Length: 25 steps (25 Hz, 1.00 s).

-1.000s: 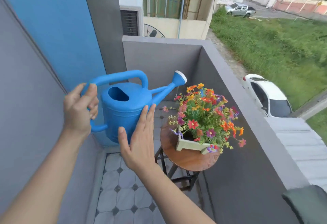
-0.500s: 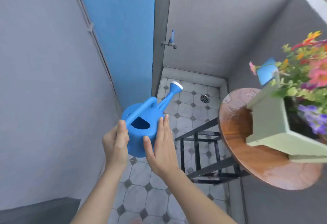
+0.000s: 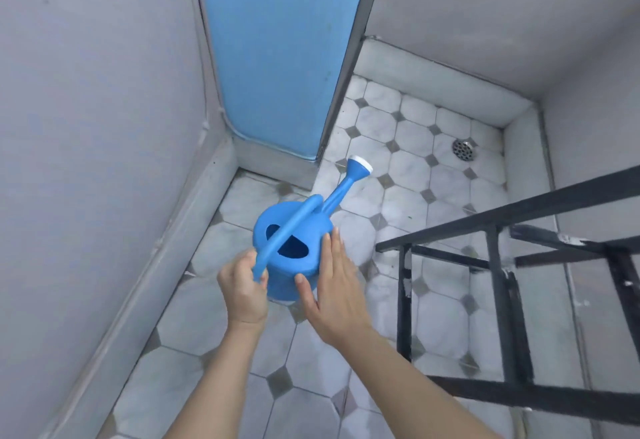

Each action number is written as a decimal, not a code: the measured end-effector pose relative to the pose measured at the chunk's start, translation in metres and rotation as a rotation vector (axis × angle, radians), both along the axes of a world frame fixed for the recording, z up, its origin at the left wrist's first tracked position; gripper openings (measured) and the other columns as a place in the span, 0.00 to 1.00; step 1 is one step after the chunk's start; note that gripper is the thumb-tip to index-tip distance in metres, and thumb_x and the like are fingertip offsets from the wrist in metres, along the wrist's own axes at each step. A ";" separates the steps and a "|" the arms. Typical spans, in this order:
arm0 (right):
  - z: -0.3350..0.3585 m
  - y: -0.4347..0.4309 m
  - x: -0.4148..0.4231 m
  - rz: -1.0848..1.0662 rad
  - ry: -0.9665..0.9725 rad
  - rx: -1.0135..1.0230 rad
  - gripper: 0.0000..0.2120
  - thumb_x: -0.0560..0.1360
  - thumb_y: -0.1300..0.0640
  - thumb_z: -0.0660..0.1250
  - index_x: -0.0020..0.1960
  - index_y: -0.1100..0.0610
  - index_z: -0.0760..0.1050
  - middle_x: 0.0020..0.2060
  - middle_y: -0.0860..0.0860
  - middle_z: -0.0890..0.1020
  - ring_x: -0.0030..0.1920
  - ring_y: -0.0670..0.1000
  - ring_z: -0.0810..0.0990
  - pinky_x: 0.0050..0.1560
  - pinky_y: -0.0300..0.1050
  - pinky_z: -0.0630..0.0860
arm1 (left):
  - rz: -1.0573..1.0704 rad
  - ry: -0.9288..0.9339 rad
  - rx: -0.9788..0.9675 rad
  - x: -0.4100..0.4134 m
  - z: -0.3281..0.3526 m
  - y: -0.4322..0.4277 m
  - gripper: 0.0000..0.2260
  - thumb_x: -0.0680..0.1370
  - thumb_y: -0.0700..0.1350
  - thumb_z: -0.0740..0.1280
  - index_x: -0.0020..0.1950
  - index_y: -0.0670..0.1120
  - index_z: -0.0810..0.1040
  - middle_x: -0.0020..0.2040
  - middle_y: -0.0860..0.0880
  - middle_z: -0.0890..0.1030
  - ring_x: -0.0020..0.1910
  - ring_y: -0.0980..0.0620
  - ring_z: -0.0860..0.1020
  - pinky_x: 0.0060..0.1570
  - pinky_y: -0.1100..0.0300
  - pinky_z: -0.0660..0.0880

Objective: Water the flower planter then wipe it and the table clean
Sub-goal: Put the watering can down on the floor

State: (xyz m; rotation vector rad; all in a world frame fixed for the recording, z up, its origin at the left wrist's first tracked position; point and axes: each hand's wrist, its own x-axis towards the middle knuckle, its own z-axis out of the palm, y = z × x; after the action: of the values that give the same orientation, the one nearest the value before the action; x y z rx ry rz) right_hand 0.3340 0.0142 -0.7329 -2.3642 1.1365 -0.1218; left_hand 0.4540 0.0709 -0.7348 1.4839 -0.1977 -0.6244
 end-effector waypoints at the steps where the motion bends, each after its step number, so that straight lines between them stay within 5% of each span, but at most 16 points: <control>1: -0.022 -0.004 0.001 0.000 -0.003 -0.008 0.35 0.77 0.39 0.45 0.75 0.55 0.35 0.74 0.48 0.37 0.75 0.45 0.37 0.75 0.41 0.38 | 0.031 0.000 0.001 -0.001 -0.024 -0.004 0.16 0.62 0.52 0.57 0.26 0.39 0.59 0.26 0.32 0.61 0.28 0.33 0.57 0.27 0.45 0.55; 4: -0.077 -0.008 0.001 0.001 -0.041 -0.041 0.36 0.77 0.40 0.47 0.77 0.58 0.41 0.75 0.49 0.39 0.76 0.46 0.39 0.75 0.40 0.38 | 0.115 -0.036 -0.010 -0.006 -0.080 -0.009 0.10 0.61 0.52 0.56 0.23 0.49 0.60 0.25 0.32 0.62 0.27 0.32 0.59 0.25 0.43 0.60; 7: -0.113 -0.012 -0.001 -0.019 -0.054 -0.063 0.36 0.77 0.40 0.47 0.77 0.58 0.41 0.76 0.49 0.39 0.76 0.44 0.38 0.75 0.38 0.37 | 0.075 -0.075 0.070 -0.011 -0.116 -0.011 0.10 0.63 0.54 0.54 0.27 0.50 0.64 0.25 0.41 0.62 0.31 0.38 0.62 0.35 0.33 0.67; 10: -0.141 -0.017 -0.003 -0.007 -0.049 -0.119 0.35 0.78 0.43 0.50 0.77 0.62 0.46 0.76 0.52 0.44 0.77 0.48 0.42 0.74 0.38 0.39 | 0.123 -0.055 -0.057 -0.017 -0.141 -0.012 0.10 0.63 0.50 0.54 0.24 0.48 0.59 0.22 0.40 0.60 0.25 0.45 0.60 0.26 0.48 0.63; 14: -0.128 -0.009 -0.006 -0.003 0.018 -0.062 0.37 0.77 0.40 0.46 0.77 0.60 0.41 0.75 0.52 0.40 0.76 0.46 0.38 0.74 0.39 0.37 | 0.159 -0.209 -0.054 -0.017 -0.127 -0.003 0.05 0.67 0.47 0.57 0.31 0.52 0.67 0.27 0.54 0.71 0.28 0.57 0.67 0.31 0.58 0.64; 18: -0.030 0.010 -0.006 0.035 0.110 0.052 0.41 0.74 0.32 0.36 0.76 0.57 0.34 0.72 0.46 0.32 0.74 0.45 0.32 0.73 0.39 0.33 | 0.147 -0.291 -0.023 -0.011 -0.030 0.010 0.11 0.73 0.50 0.57 0.50 0.52 0.75 0.45 0.60 0.80 0.46 0.57 0.77 0.48 0.64 0.73; 21: 0.074 0.017 0.002 0.022 0.121 0.059 0.43 0.71 0.32 0.33 0.77 0.59 0.37 0.72 0.46 0.34 0.74 0.45 0.33 0.76 0.44 0.38 | 0.091 -0.231 0.021 -0.007 0.078 0.015 0.19 0.75 0.53 0.53 0.59 0.48 0.77 0.55 0.55 0.80 0.55 0.57 0.78 0.58 0.63 0.71; 25: 0.258 0.020 0.025 -0.050 0.023 0.020 0.42 0.73 0.31 0.33 0.78 0.58 0.40 0.76 0.49 0.40 0.77 0.48 0.37 0.77 0.47 0.41 | -0.024 -0.043 0.052 0.001 0.261 0.021 0.19 0.76 0.55 0.51 0.62 0.61 0.74 0.66 0.54 0.75 0.65 0.58 0.72 0.69 0.56 0.64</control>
State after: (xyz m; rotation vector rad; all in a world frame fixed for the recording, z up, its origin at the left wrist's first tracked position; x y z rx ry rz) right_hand 0.3595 0.0340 -0.4753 -2.3265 1.2022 -0.1004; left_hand 0.4552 0.0917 -0.4733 1.5481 -0.2342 -0.6209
